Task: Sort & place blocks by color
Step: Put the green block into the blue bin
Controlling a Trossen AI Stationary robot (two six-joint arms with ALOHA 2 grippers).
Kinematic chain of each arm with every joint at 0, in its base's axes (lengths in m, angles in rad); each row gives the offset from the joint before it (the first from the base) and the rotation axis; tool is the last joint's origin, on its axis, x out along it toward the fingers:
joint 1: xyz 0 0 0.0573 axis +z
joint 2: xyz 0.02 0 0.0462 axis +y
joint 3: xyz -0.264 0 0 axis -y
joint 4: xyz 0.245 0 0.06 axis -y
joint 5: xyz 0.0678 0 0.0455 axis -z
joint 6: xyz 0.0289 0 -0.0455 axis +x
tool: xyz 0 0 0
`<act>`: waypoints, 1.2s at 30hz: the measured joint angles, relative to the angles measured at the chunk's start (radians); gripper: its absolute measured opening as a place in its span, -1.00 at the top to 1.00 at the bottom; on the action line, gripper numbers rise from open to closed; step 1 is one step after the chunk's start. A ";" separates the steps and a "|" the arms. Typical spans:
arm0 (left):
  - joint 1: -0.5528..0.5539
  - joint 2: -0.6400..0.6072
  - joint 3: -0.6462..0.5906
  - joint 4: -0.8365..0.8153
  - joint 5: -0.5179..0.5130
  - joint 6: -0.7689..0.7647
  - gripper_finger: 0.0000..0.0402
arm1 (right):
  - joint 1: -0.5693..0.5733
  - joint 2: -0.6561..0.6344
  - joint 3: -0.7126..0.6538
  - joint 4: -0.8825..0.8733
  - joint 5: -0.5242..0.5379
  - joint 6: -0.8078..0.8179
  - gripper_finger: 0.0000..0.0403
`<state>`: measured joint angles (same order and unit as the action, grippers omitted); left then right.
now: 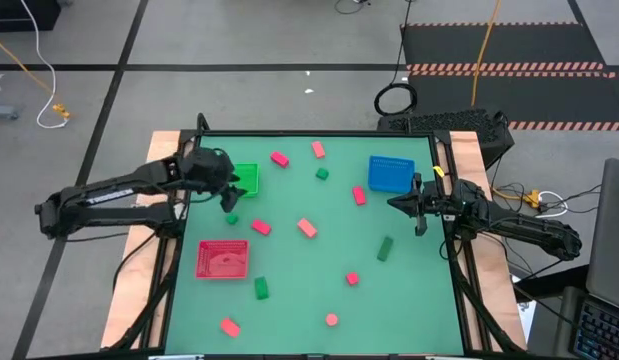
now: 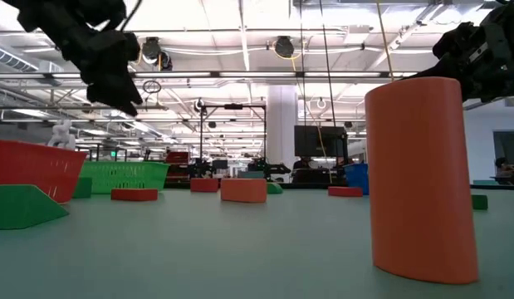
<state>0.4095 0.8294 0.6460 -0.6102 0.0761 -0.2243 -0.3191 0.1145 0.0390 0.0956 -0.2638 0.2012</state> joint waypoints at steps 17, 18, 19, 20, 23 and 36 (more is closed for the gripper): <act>-0.046 0.108 0.000 -0.259 0.028 -0.104 -0.23 | 0.000 0.000 0.000 -0.002 0.000 0.000 1.00; -0.046 0.108 0.000 -0.258 0.027 -0.105 -0.23 | 0.000 0.000 0.000 -0.002 0.000 0.000 1.00; -0.046 0.108 0.000 -0.257 0.027 -0.105 -0.22 | 0.000 0.000 0.000 -0.002 0.000 0.000 1.00; -0.048 0.108 0.000 -0.257 0.027 -0.106 -0.22 | 0.000 0.000 0.000 -0.002 0.000 0.000 1.00; -0.061 0.108 0.000 -0.257 0.027 -0.104 -0.21 | 0.000 0.000 0.000 -0.002 0.000 -0.002 1.00; -0.168 0.108 0.000 -0.257 -0.002 -0.125 -0.21 | 0.000 0.000 0.000 -0.002 0.000 -0.004 1.00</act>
<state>0.2415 0.9371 0.6460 -0.8673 0.0739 -0.3490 -0.3189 0.1146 0.0390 0.0939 -0.2638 0.1974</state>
